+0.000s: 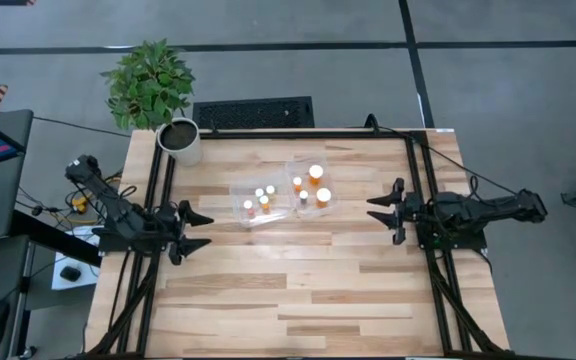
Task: Pick and place medicine bottles into bin by pill shape (circle, oval)
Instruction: Return to Home Position
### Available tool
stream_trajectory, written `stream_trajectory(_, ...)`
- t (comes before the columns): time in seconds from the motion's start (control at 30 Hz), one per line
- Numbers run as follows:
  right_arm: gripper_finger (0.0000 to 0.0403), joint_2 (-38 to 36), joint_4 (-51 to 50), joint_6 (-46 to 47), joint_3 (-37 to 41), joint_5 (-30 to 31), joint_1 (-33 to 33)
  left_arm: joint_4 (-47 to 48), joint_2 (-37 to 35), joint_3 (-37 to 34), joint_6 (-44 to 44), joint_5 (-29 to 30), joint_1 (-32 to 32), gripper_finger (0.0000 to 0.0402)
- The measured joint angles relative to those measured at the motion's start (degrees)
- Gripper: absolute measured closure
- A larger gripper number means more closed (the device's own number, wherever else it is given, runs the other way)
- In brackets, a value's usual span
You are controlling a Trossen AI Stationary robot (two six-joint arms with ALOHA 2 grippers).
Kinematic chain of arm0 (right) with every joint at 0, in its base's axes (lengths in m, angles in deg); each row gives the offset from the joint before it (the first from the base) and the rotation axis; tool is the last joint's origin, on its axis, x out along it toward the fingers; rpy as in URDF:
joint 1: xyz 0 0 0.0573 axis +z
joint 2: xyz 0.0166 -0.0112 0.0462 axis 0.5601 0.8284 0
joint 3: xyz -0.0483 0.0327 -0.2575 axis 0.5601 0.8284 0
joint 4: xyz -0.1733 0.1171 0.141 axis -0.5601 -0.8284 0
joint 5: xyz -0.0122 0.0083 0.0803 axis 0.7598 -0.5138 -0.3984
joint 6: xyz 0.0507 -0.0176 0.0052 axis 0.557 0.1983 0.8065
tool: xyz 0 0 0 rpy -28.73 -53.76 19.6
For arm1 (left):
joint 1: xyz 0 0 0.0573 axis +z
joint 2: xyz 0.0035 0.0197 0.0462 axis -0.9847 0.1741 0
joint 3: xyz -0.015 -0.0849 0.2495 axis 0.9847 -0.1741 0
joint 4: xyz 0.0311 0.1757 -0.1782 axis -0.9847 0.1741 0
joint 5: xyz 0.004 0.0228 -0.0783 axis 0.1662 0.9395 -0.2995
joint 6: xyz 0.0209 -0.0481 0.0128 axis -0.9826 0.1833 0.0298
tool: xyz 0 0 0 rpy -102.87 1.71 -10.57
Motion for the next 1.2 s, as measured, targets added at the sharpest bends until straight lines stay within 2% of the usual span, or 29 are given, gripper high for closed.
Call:
stream_trajectory(0.27,0.023,0.0,-0.2,3.7,0.0,0.4,-1.9,-0.6,3.8,0.0,0.1,-1.6,0.0,0.0079)
stream_trajectory(0.37,0.0231,0.0,-0.2,4.4,0.0,0.4,-2.3,-5.9,2.9,0.2,-8.7,-8.1,0.0,0.0079)
stream_trajectory(0.43,0.0232,0.0,-0.2,4.5,0.0,0.4,-2.5,-6.1,1.7,1.4,-16.4,-12.2,0.0,0.0079)
stream_trajectory(0.57,0.023,0.0,-0.2,4.5,0.1,0.3,-2.2,-6.4,-2.0,2.7,-27.3,-13.1,0.0,0.0079)
stream_trajectory(0.7,0.0227,0.0,-0.3,4.5,0.1,0.3,-2.2,-0.7,-6.1,2.7,-24.4,-16.2,0.1,0.0079)
stream_trajectory(0.83,0.0229,0.0,-0.3,4.5,0.1,0.2,-2.2,-1.6,-5.8,0.0,-18.2,-22.2,0.1,0.0079)
stream_trajectory(0.93,0.0231,0.0,-0.3,4.5,0.1,0.2,-2.2,-1.3,-5.3,0.1,-14.4,-23.0,0.3,0.0079)
stream_trajectory(1.2,0.023,0.0,-0.3,4.5,0.1,0.2,-2.2,-2.6,-5.9,0.0,-18.1,-24.0,3.0,0.0079)
